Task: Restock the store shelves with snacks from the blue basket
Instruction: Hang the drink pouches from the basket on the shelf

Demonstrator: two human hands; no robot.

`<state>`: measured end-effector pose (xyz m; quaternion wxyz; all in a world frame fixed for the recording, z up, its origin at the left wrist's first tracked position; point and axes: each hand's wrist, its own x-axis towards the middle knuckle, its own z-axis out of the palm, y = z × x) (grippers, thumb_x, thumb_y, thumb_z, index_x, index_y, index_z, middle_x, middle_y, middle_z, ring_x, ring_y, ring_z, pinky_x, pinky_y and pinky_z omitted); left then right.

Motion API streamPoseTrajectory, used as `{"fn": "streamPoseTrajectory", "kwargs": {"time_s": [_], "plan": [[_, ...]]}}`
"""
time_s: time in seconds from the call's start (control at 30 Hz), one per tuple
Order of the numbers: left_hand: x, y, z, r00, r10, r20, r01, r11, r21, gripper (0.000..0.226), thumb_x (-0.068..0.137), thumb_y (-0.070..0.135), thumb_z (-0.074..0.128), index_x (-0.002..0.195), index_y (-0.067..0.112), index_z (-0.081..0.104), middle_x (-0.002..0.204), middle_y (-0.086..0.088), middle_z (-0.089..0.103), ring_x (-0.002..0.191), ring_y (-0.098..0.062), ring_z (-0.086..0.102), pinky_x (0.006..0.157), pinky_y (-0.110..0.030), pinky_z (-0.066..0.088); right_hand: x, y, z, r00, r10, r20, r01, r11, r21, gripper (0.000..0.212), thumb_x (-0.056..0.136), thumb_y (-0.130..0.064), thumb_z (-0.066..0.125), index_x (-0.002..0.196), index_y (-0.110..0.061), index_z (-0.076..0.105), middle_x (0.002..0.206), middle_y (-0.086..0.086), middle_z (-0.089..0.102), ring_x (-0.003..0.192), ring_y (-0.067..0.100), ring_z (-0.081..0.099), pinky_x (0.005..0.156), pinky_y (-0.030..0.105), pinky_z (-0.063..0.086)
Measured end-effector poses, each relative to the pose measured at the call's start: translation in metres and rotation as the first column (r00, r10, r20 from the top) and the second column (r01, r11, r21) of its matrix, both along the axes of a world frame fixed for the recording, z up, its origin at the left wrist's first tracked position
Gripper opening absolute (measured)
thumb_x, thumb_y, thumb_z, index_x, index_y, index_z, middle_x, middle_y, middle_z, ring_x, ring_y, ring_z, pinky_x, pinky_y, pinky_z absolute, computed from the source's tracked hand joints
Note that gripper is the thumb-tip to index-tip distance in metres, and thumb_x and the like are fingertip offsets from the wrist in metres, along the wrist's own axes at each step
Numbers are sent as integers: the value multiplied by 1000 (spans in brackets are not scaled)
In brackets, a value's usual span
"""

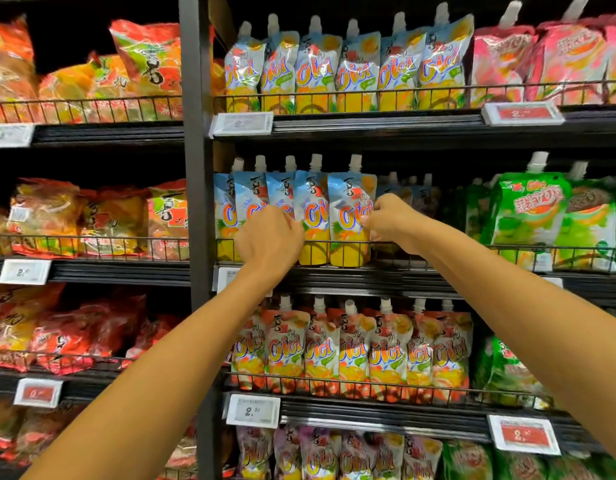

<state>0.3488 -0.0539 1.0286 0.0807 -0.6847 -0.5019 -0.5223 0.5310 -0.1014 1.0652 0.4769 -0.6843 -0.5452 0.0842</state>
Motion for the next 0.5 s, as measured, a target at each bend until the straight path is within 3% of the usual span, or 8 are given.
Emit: {"fn": "streamPoseTrajectory", "kwargs": {"time_s": [0.1, 0.23, 0.3, 0.37, 0.43, 0.5], "plan": [[3, 1, -2, 1000, -8, 22, 8, 1000, 7, 28, 92, 30, 53, 81, 19, 76, 71, -2, 71, 53, -15, 46, 45, -21, 24, -2, -4, 2, 999, 3, 37, -1, 998, -68, 25, 98, -7, 50, 122, 0, 50, 124, 22, 60, 117, 36, 58, 102, 52, 48], [3, 2, -5, 999, -19, 26, 18, 1000, 11, 25, 94, 33, 52, 80, 23, 71, 71, -2, 70, 58, -18, 51, 47, -23, 29, -6, -11, 1, 992, -43, 120, 53, 995, -84, 26, 98, -5, 49, 122, 6, 51, 128, 29, 56, 121, 42, 54, 103, 54, 45], [1, 0, -6, 999, -38, 24, 37, 999, 21, 20, 94, 34, 52, 83, 28, 68, 74, 0, 69, 62, -18, 54, 48, -24, 30, -9, -12, 0, 988, -92, 121, 97, 995, -33, 28, 97, -5, 52, 122, 7, 50, 121, 28, 58, 106, 36, 60, 88, 44, 53], [-1, -4, -6, 996, -76, 54, 75, 997, 27, 19, 94, 38, 55, 101, 24, 66, 80, 2, 67, 71, -20, 59, 57, -28, 34, -11, -14, -4, 986, -139, 90, 134, 989, 57, 29, 96, -4, 52, 123, 5, 49, 104, 20, 57, 87, 23, 52, 68, 33, 45], [-4, -12, -12, 983, -149, 111, 145, 989, 40, 23, 94, 40, 55, 108, 21, 58, 74, 7, 60, 71, -18, 57, 61, -30, 35, -16, -21, -14, 990, -138, 22, 129, 962, 240, 31, 95, -3, 53, 125, -2, 48, 104, 7, 54, 84, 13, 51, 65, 23, 46], [-5, -24, -26, 938, -305, 164, 300, 952, 56, 15, 94, 36, 52, 100, 22, 55, 66, 9, 56, 66, -14, 56, 59, -31, 37, -24, -36, -31, 996, -89, 2, 78, 883, 462, 28, 94, -5, 53, 122, -10, 55, 103, -7, 57, 87, 2, 53, 68, 8, 45]]}}
